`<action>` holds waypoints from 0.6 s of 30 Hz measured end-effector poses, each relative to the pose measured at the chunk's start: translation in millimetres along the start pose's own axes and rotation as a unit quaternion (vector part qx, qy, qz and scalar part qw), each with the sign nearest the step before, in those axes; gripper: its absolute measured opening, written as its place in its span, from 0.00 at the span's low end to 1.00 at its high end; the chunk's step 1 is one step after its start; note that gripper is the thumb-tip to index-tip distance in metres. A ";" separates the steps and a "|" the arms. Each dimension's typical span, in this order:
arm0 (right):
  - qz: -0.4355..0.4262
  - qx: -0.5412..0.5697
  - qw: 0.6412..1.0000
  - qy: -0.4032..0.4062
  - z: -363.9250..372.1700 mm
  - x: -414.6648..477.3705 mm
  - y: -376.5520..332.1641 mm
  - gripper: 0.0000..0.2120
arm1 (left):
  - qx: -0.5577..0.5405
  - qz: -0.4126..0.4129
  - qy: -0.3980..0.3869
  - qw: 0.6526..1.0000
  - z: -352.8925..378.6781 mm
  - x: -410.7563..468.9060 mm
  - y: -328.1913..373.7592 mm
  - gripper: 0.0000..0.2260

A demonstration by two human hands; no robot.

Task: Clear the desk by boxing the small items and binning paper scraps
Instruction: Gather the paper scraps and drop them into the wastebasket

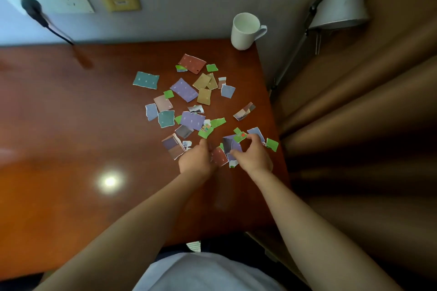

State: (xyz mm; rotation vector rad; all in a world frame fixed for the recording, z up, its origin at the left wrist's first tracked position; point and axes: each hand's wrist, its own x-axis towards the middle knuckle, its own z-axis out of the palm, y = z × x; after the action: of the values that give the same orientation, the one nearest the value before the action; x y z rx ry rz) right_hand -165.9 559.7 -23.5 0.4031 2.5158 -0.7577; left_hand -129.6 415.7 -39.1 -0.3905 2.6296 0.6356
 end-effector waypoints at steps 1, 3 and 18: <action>-0.016 -0.025 1.000 -0.001 -0.8 2.0 -0.5 0.27 | -0.002 -0.007 -0.002 1.000 -1.4 1.3 0.6 0.15; -0.042 -0.057 0.997 -0.004 -1.8 6.4 -1.0 0.29 | -0.006 -0.019 -0.016 1.000 -4.3 4.6 0.9 0.14; -0.025 -0.135 0.990 -0.012 4.3 26.0 -22.0 0.29 | -0.079 -0.076 -0.061 0.992 -16.5 6.8 6.5 0.07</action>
State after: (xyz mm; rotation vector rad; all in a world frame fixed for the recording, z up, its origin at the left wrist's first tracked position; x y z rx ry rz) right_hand -195.1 543.1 -30.6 0.2365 2.5674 -0.4277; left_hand -143.1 412.1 -26.3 -0.5735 2.4157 0.7931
